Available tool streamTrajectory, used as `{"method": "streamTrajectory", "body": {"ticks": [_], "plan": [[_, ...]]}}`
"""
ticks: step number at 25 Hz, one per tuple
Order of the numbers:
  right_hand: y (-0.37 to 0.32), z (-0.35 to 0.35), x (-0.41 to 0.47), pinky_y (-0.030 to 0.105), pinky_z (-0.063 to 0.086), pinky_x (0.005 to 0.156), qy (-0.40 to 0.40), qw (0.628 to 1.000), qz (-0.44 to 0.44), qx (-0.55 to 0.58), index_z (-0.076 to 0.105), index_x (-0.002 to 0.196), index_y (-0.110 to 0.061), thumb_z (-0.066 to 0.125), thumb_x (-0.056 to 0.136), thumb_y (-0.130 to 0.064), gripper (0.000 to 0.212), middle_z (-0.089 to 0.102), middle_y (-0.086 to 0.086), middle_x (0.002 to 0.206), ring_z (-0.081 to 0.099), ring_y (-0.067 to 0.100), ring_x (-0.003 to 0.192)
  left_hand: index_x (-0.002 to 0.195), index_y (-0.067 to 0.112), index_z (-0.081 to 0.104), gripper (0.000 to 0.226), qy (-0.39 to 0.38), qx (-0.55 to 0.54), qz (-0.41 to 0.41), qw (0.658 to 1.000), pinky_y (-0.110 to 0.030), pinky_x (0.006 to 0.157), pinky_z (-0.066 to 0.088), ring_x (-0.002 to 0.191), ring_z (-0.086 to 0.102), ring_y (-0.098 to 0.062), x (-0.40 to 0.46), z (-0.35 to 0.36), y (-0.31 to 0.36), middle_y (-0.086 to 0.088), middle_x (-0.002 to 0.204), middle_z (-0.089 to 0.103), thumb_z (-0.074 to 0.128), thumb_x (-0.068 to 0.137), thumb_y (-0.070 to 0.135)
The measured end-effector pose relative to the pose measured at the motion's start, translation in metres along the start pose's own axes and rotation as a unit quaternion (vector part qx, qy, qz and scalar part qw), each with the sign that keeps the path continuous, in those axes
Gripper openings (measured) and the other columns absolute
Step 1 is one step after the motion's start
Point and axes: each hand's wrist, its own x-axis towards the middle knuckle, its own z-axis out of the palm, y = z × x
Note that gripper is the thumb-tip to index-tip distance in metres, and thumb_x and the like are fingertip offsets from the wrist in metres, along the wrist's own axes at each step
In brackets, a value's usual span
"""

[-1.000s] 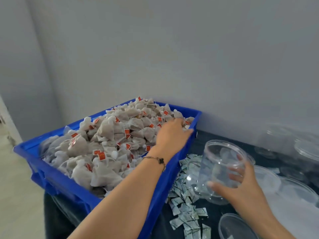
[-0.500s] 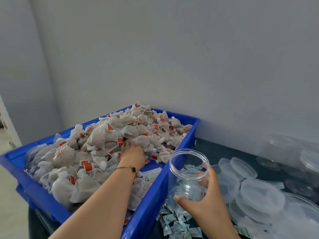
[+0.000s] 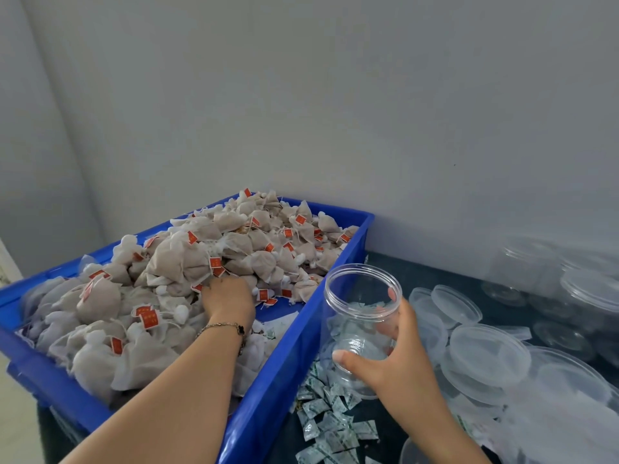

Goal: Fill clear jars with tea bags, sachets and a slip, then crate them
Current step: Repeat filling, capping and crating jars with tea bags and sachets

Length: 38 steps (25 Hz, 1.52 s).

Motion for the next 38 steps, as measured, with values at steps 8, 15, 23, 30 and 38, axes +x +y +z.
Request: {"method": "streamTrajectory", "body": {"ticks": [8, 15, 23, 30, 38], "plan": [[0.001, -0.005, 0.002, 0.006, 0.037, 0.078, -0.004, 1.0, 0.002, -0.003, 0.018, 0.111, -0.072, 0.088, 0.059, -0.031, 0.097, 0.042, -0.03, 0.125, 0.044, -0.008, 0.115, 0.122, 0.001, 0.049, 0.03, 0.082, -0.262, -0.061, 0.959, -0.036, 0.079, 0.047, 0.107, 0.058, -0.034, -0.002, -0.028, 0.003, -0.018, 0.121, 0.055, 0.051, 0.092, 0.0], [0.011, -0.003, 0.008, 0.004, 0.035, 0.081, -0.006, 1.0, 0.022, -0.017, 0.015, 0.131, -0.06, 0.089, 0.057, -0.027, 0.11, 0.039, -0.026, 0.131, 0.041, -0.014, 0.107, 0.123, 0.002, 0.055, 0.03, 0.014, -0.65, -0.054, 0.758, -0.029, 0.06, 0.049, 0.074, 0.06, -0.021, -0.012, -0.087, 0.007, -0.014, 0.102, 0.061, 0.041, 0.097, -0.002], [0.013, 0.003, 0.007, 0.0, 0.036, 0.076, -0.016, 0.999, 0.021, -0.042, 0.015, 0.108, -0.076, 0.088, 0.052, -0.031, 0.102, 0.041, -0.034, 0.12, 0.037, -0.026, 0.107, 0.086, 0.038, 0.061, 0.015, -0.039, -0.557, 0.354, 0.75, -0.01, 0.07, 0.05, 0.078, 0.064, 0.004, -0.074, -0.11, 0.041, 0.014, 0.085, 0.069, 0.064, 0.089, 0.023], [0.011, 0.0, 0.007, -0.005, 0.038, 0.062, -0.007, 0.999, 0.042, 0.005, 0.017, 0.12, -0.063, 0.088, 0.056, -0.027, 0.103, 0.041, -0.038, 0.109, 0.042, -0.026, 0.093, 0.133, 0.013, 0.051, 0.041, -0.059, -0.216, 0.09, 0.97, -0.032, 0.091, 0.049, 0.113, 0.057, -0.024, 0.007, -0.034, -0.001, -0.01, 0.133, 0.054, 0.05, 0.093, 0.002], [0.008, 0.001, 0.006, -0.01, 0.032, 0.067, -0.035, 0.999, 0.026, 0.002, 0.024, 0.106, -0.069, 0.09, 0.055, -0.025, 0.095, 0.039, -0.044, 0.109, 0.033, -0.039, 0.094, 0.146, 0.015, 0.027, 0.052, -0.019, -0.082, 0.085, 0.993, -0.039, 0.102, 0.042, 0.132, 0.038, -0.032, 0.007, 0.023, -0.001, -0.01, 0.147, 0.035, 0.045, 0.098, 0.015]]}}
